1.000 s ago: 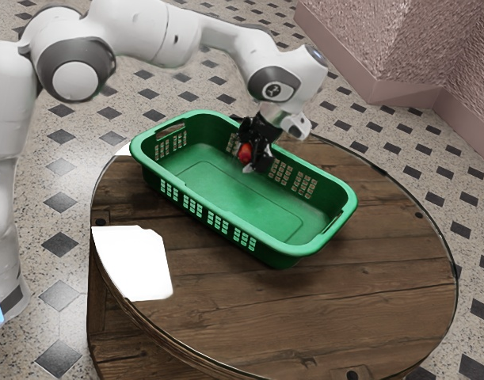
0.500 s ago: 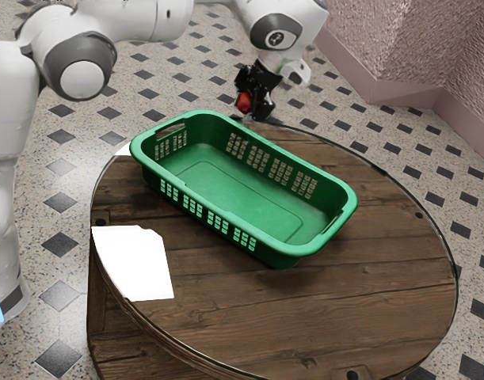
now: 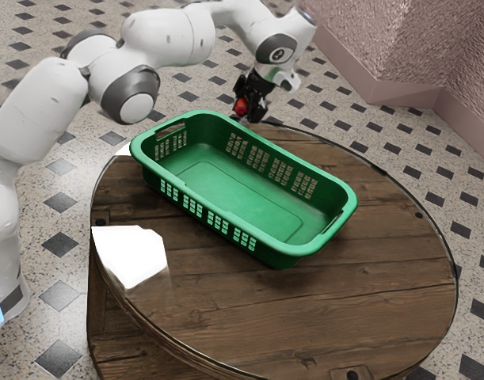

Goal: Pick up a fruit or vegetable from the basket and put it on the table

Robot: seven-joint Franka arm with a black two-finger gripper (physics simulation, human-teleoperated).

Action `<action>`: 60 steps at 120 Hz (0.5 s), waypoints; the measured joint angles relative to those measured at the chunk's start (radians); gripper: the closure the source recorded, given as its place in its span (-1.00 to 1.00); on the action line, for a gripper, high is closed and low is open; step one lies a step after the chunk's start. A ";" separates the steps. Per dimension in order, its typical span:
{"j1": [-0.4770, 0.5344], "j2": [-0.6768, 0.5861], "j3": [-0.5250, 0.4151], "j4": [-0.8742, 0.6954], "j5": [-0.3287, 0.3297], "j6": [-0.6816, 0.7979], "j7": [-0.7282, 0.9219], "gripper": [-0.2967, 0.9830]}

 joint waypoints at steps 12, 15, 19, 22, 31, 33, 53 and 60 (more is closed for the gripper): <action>0.019 0.035 0.000 0.000 -0.027 0.032 0.040 0.13; 0.020 0.041 0.000 0.000 -0.033 0.039 0.050 0.12; 0.021 0.046 0.000 0.000 -0.040 0.048 0.062 0.03; 0.021 0.049 -0.001 -0.001 -0.045 0.054 0.073 -0.05; 0.021 0.052 -0.002 -0.001 -0.054 0.070 0.101 -0.25; 0.021 0.052 -0.002 -0.001 -0.056 0.073 0.107 -0.29; 0.022 0.045 0.000 -0.007 -0.123 0.091 0.182 -0.46; 0.021 0.044 -0.003 -0.008 -0.152 0.095 0.210 -0.49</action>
